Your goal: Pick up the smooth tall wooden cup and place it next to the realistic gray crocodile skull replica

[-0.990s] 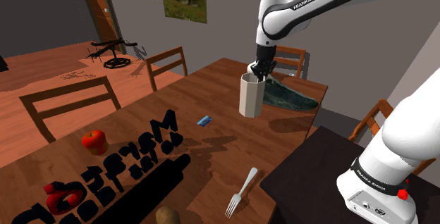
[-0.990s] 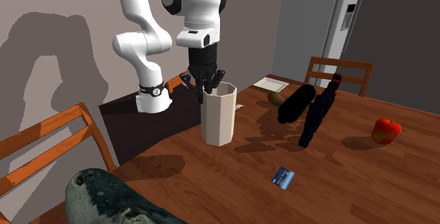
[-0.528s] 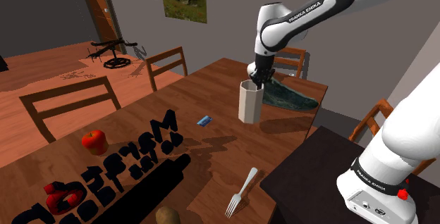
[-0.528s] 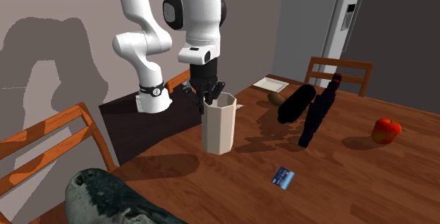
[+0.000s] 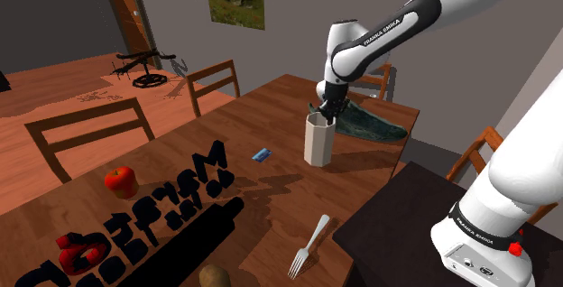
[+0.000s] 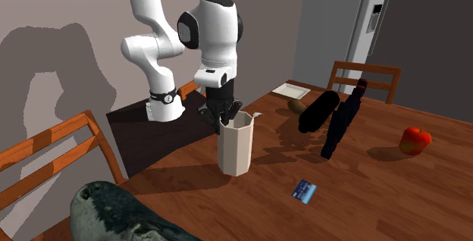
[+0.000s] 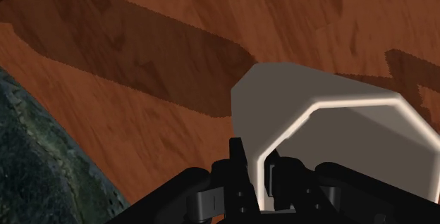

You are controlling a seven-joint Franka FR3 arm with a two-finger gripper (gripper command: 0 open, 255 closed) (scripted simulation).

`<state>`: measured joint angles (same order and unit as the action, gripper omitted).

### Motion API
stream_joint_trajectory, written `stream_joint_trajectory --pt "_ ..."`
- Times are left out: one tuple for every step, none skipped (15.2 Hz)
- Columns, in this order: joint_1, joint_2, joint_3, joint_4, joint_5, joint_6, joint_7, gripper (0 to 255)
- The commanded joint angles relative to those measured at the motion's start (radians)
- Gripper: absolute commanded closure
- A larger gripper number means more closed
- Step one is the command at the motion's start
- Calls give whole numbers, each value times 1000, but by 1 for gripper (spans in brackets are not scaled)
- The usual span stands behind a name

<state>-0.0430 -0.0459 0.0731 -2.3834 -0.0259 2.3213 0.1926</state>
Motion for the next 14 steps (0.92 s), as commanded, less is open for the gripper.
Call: stream_joint_trajectory --pt "-1 19 0 -11 -3 31 2 255" --pt "-1 29 0 -15 -4 45 3 255" --pt "-1 39 0 -19 -6 59 4 255" --pt "-1 49 -1 -23 -7 73 5 255" --pt "-1 59 -1 -26 -9 87 7 255" --pt "-1 64 -1 -28 -10 93 7 255" --pt "-1 64 -1 -28 -10 93 7 255" --pt "-1 64 -1 -28 -10 93 7 255" --pt "-1 64 -1 -28 -10 93 7 255" --pt "-1 64 -1 -28 -10 93 7 255" --pt "-1 64 -1 -28 -10 93 7 255" --pt "-1 64 -1 -28 -10 93 7 255" --pt "-1 64 -1 -28 -10 93 7 255" --pt "-1 64 -1 -28 -10 93 8 0"
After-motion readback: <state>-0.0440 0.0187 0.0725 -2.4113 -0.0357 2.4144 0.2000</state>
